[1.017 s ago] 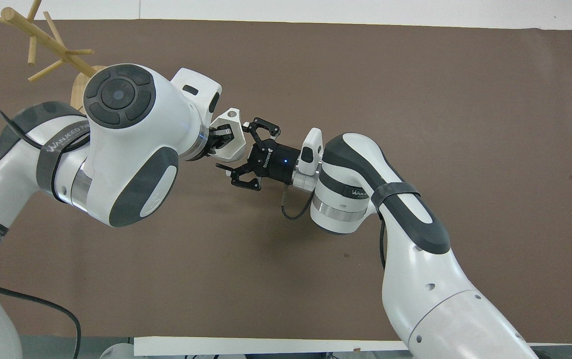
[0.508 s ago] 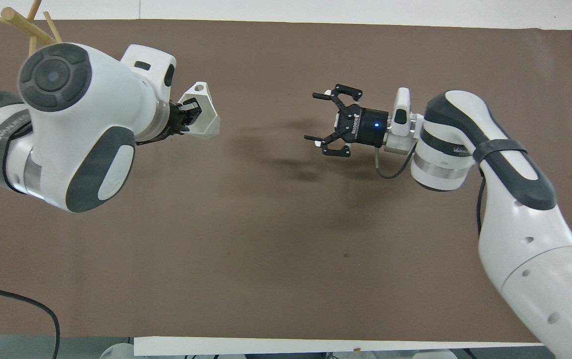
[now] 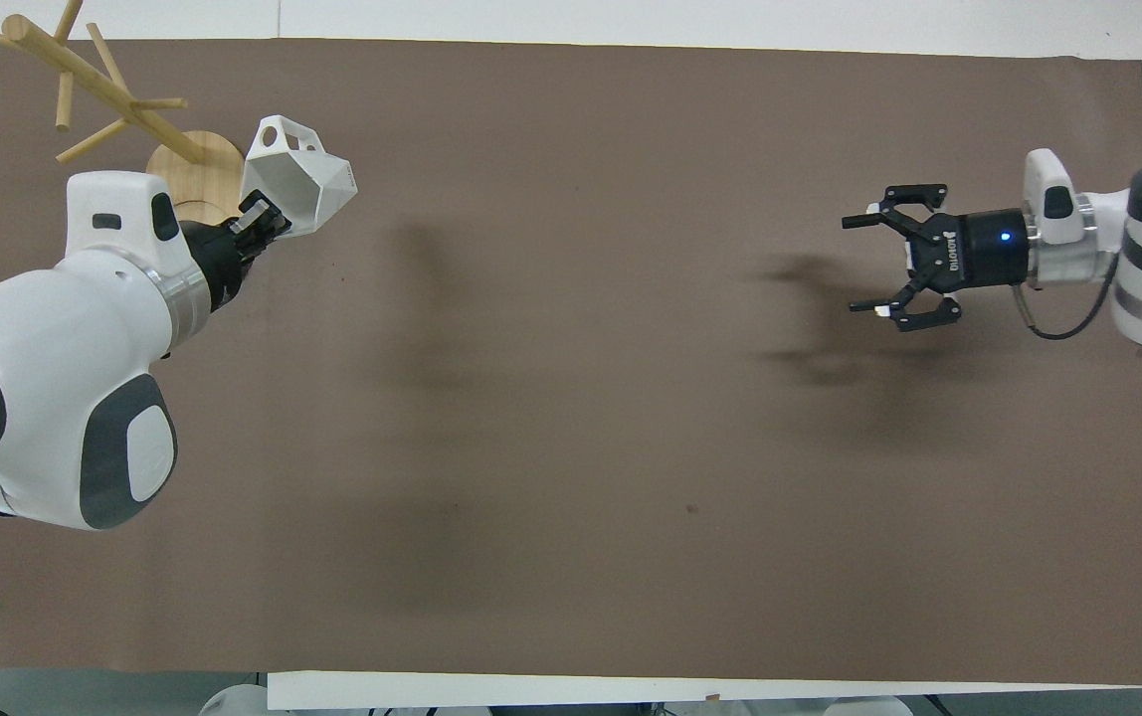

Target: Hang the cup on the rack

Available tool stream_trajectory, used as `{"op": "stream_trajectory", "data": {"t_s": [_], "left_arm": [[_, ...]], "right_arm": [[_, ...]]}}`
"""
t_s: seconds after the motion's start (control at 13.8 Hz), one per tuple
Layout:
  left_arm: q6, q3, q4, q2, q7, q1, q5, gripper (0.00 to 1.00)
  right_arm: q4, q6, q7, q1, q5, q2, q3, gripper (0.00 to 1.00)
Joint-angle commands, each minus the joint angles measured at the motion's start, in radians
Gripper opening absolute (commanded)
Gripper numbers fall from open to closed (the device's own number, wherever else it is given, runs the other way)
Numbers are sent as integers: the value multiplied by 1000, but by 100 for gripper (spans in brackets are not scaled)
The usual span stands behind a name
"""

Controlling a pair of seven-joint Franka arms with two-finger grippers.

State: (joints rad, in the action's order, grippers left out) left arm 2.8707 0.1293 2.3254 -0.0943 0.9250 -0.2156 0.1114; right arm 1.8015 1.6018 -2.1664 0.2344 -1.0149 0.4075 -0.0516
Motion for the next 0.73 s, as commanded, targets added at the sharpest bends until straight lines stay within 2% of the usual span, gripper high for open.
{"op": "stream_trajectory", "data": {"t_s": [0.0,0.15,0.29,0.44,0.58,0.65], "left_arm": [[158,9,48,20,18,13,71,0],[220,10,37,68,18,45,94,0],[245,10,22,100,21,50,108,0],[248,10,-17,143,20,71,129,0],[249,10,-40,172,20,96,128,0],[251,12,-55,183,21,113,128,0]], "right_arm": [[-22,-10,234,29,242,-149,12,100],[-37,-19,472,19,440,-287,16,100],[-40,-51,697,10,525,-381,25,100],[-60,-60,877,-4,632,-444,64,100],[-173,-153,1154,-26,827,-447,117,100],[-218,-210,1294,-35,881,-443,125,100]]}}
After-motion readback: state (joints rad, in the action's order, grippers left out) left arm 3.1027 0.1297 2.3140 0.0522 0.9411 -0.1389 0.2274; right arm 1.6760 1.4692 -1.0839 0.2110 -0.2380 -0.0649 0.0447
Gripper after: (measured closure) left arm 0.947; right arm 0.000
